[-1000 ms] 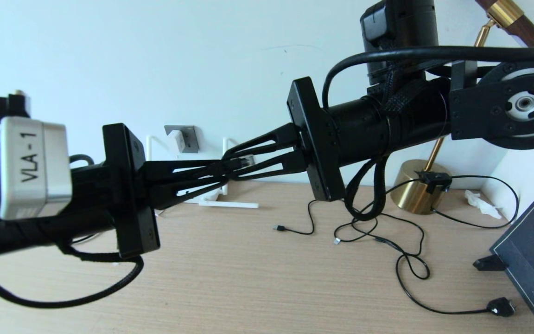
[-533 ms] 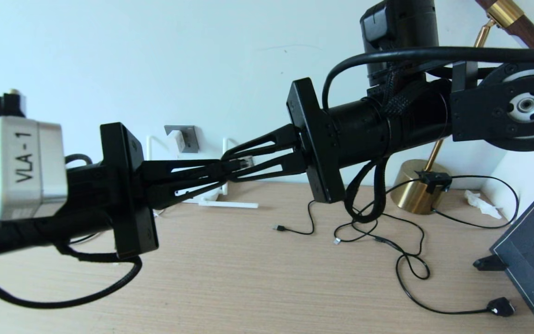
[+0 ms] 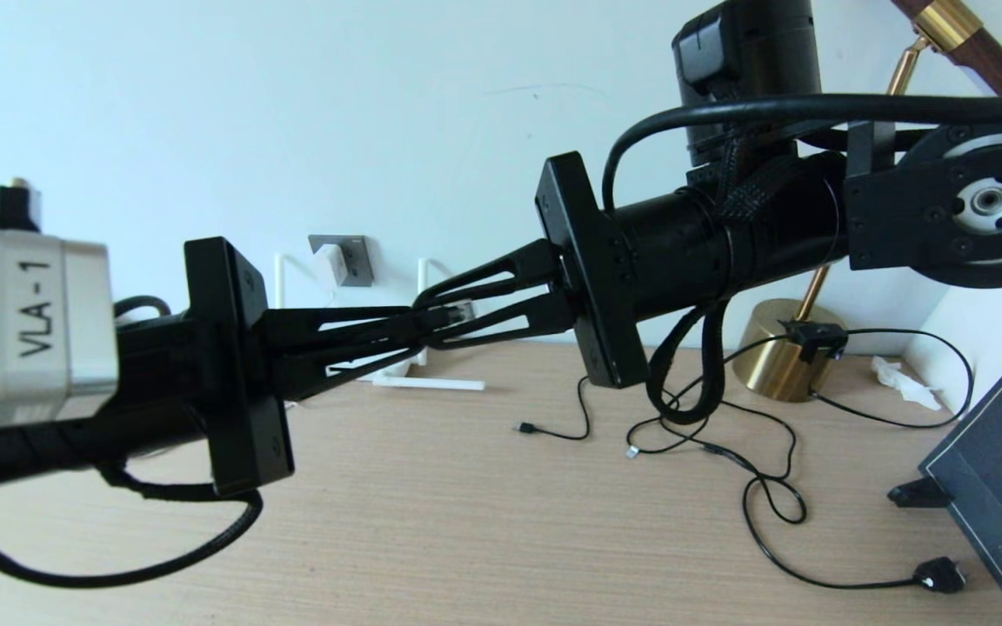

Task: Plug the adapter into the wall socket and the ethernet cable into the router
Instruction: Hand it to the other hand

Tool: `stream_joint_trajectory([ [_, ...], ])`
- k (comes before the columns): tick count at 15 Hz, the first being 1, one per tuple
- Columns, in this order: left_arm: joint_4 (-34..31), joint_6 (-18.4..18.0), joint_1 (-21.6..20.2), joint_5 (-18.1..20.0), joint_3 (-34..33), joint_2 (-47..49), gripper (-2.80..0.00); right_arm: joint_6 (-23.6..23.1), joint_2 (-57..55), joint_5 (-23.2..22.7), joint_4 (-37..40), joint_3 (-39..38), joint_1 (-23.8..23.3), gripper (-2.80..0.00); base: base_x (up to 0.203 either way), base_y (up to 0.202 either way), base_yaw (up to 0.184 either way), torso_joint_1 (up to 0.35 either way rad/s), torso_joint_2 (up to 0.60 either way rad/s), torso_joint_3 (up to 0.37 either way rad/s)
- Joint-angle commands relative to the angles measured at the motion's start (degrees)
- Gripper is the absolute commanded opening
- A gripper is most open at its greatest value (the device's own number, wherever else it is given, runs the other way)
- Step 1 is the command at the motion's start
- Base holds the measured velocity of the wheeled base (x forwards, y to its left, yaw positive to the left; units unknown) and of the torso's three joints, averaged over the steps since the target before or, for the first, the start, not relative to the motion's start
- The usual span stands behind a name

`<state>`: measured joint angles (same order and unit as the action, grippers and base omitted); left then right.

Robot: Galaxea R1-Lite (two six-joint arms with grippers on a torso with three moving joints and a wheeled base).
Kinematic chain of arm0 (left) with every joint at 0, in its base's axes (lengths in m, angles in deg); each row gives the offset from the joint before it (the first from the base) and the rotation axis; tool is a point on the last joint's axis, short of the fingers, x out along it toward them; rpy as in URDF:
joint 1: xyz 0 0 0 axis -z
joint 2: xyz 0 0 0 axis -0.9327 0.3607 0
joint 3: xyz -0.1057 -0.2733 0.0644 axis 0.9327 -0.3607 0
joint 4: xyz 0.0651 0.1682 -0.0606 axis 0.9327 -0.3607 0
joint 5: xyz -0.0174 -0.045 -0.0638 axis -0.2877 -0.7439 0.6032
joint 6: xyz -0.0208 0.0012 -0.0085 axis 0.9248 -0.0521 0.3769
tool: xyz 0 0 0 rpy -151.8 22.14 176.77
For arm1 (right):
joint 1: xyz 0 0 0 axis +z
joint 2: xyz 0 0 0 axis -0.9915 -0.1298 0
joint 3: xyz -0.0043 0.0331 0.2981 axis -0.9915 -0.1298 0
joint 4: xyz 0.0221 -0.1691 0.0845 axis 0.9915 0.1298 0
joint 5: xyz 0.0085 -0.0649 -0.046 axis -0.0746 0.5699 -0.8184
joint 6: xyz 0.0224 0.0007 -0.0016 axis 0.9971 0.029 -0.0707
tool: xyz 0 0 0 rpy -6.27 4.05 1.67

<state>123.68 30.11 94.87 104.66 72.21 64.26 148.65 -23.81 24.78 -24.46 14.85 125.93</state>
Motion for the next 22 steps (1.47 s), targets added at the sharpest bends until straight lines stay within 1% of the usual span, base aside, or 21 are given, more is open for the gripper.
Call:
stream_joint_trajectory([
  [1,0.2,-0.2,0.0,0.2,-0.2,-0.2,-2.80,0.6,-0.1,-0.4,0.0,-0.1,0.0,-2.80,0.000,0.000,0.000,0.000,0.00,0.000],
  [13,0.1,0.3,-0.1,0.2,-0.2,-0.3,-2.80,0.5,-0.2,-0.5,-0.1,0.0,0.0,-2.80,0.000,0.000,0.000,0.000,0.00,0.000],
  [14,0.1,0.5,-0.1,0.2,-0.3,-0.4,0.00,0.5,-0.2,-0.5,-0.1,0.0,-0.1,-2.80,0.000,0.000,0.000,0.000,0.00,0.000],
  [22,0.3,0.5,-0.1,0.2,-1.2,-1.0,0.00,0.6,-0.2,-0.5,0.0,0.0,0.0,-2.80,0.000,0.000,0.000,0.000,0.00,0.000],
])
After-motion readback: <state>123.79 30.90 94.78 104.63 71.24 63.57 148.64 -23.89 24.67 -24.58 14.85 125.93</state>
